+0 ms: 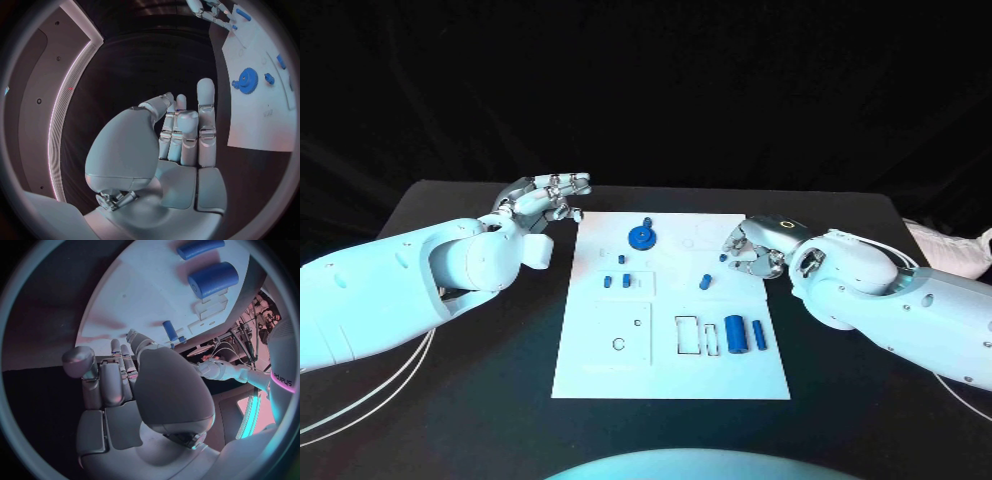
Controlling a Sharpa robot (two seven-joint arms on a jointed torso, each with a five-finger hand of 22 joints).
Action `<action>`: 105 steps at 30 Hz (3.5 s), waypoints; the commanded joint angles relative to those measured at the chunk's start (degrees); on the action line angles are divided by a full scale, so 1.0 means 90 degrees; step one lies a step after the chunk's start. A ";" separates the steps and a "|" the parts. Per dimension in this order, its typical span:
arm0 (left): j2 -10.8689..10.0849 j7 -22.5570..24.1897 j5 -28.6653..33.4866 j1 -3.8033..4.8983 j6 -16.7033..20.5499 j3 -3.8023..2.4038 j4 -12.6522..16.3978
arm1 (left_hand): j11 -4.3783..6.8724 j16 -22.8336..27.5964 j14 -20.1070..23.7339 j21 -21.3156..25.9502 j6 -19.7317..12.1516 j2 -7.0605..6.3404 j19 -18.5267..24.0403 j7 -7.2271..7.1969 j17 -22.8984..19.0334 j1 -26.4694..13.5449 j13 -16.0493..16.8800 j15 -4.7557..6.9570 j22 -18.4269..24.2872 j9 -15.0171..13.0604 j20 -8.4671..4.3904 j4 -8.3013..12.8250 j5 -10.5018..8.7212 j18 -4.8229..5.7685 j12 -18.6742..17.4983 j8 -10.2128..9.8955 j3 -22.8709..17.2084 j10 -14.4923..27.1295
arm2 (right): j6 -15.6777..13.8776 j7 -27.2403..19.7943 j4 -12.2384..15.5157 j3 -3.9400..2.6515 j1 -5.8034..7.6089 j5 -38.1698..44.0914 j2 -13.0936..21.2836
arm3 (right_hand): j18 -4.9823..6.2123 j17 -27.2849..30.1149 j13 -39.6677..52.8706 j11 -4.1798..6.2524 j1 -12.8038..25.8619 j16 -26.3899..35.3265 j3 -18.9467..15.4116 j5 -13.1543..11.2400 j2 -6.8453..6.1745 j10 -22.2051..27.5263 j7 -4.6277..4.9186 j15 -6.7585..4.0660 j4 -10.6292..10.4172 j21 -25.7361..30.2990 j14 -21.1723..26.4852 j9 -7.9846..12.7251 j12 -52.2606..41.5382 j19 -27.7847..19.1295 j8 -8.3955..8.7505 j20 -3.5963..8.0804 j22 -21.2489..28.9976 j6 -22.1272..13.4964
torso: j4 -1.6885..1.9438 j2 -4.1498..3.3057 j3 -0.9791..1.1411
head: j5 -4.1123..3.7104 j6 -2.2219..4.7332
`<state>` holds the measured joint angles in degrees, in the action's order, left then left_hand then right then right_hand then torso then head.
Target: Assemble the parts on the task board
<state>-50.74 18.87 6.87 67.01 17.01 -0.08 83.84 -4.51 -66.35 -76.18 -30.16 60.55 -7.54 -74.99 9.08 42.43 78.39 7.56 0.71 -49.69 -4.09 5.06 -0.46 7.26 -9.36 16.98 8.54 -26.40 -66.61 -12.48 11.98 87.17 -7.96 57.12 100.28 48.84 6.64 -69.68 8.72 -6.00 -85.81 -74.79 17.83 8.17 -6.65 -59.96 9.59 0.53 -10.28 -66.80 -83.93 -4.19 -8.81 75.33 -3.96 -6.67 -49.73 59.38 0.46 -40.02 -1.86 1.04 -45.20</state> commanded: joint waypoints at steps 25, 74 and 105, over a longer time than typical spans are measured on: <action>-0.0004 0.0011 0.0002 0.0003 -0.0148 -0.0003 0.0154 | -0.0004 0.0031 0.0063 0.0046 -0.0106 0.0034 0.0043 0.0017 -0.0029 0.0089 0.0045 -0.0043 0.0025 0.0008 0.0014 0.0082 -0.0014 -0.0107 0.0122 0.0033 0.0037 0.0147 | 0.0652 0.0187 -0.0246 0.0079 0.0012 -0.0015 -0.0375 | 0.0064 0.0000 -0.0317 0.0083 0.0007 -0.0084 0.0574 -0.0082 0.0131 -0.0337 -0.0081 -0.0035 0.0160 -0.0048 -0.0285 -0.0046 0.0022 0.0074 -0.0047 0.0048 -0.0030 0.0282 | -0.0006 -0.0001 0.0006 | 0.0011 -0.0015; 0.0022 -0.0039 -0.0065 0.0002 -0.0217 -0.0003 0.0090 | -0.0055 -0.0003 0.0091 0.0099 -0.0318 0.0015 0.0035 0.0070 -0.0058 -0.0049 0.0115 -0.0086 0.0061 0.0019 0.0055 0.0064 0.0031 -0.0106 0.0325 0.0054 0.0237 0.0360 | -0.0083 0.0706 0.0581 -0.0035 0.0055 0.0283 -0.0035 | 0.0023 0.0335 -0.0521 0.0248 0.0382 0.0045 0.1289 -0.0187 0.0110 -0.1098 -0.0229 -0.0165 0.0799 -0.0216 -0.0278 -0.0230 0.0237 0.0220 -0.0151 0.0172 -0.0263 0.0800 | -0.0017 0.0011 0.0009 | -0.0005 -0.0037; 0.0069 -0.0071 -0.0172 0.0000 -0.0275 -0.0004 0.0136 | -0.0061 -0.0009 0.0091 0.0103 -0.0338 0.0022 0.0034 0.0076 -0.0054 -0.0050 0.0118 -0.0090 0.0063 0.0019 0.0058 0.0065 0.0038 -0.0106 0.0337 0.0056 0.0244 0.0385 | 0.0279 0.0435 0.1490 0.0046 -0.0392 0.0171 -0.0964 | 0.0028 0.0396 -0.0530 0.0243 0.0405 0.0075 0.1322 -0.0144 0.0094 -0.1091 -0.0216 -0.0177 0.0861 -0.0206 -0.0265 -0.0236 0.0294 0.0217 -0.0128 0.0189 -0.0242 0.0780 | -0.0005 -0.0001 -0.0004 | 0.0255 -0.0077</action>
<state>-50.27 18.03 5.80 66.99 15.76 -0.07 84.84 -5.00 -66.35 -75.58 -29.43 57.80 -7.47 -74.72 9.78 41.95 78.47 8.57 0.09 -49.17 -3.99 5.33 0.01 7.26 -9.35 19.75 8.75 -24.50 -63.67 -12.55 16.99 100.95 -7.56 53.81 99.99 40.47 6.63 -66.11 3.91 -3.76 -82.39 -74.37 29.81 6.56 -6.13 -69.58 7.54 -0.73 -2.84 -68.36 -83.92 -6.22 -6.37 76.95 -4.94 -5.03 -51.96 66.32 0.40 -40.02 -1.90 3.15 -45.76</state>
